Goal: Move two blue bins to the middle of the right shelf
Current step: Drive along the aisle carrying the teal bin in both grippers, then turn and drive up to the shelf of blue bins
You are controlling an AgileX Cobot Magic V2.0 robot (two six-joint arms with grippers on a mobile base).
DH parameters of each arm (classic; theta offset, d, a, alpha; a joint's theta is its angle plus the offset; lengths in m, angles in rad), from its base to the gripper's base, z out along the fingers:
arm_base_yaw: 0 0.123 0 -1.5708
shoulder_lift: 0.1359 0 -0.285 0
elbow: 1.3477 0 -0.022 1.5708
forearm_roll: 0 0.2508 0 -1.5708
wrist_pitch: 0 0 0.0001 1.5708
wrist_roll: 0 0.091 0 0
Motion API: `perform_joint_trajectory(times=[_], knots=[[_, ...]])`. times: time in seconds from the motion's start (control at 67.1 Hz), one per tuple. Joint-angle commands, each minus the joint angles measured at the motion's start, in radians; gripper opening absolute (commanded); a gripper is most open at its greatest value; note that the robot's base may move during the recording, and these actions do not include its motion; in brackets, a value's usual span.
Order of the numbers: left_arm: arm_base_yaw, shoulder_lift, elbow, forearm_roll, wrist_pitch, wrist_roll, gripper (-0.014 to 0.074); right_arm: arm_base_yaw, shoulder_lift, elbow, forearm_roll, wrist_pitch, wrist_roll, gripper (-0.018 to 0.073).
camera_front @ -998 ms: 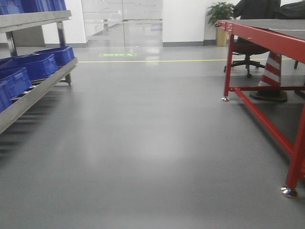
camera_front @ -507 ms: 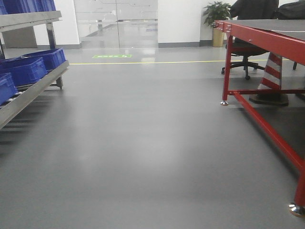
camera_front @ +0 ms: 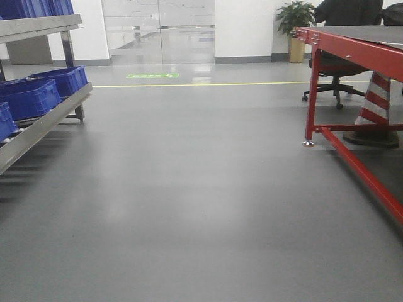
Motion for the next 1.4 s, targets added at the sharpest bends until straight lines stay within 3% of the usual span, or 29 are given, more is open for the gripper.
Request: perform_joint_trajectory(times=[0.0, 1.385], knots=[[0.001, -0.015, -0.017, -0.042, -0.065, -0.002, -0.0111, -0.001, -0.008, -0.009, -0.001, -0.036, -0.02, -0.0154], [0.001, -0.013, -0.017, -0.042, -0.074, -0.002, -0.0111, -0.001, -0.006, -0.009, -0.001, -0.057, -0.02, -0.0154]])
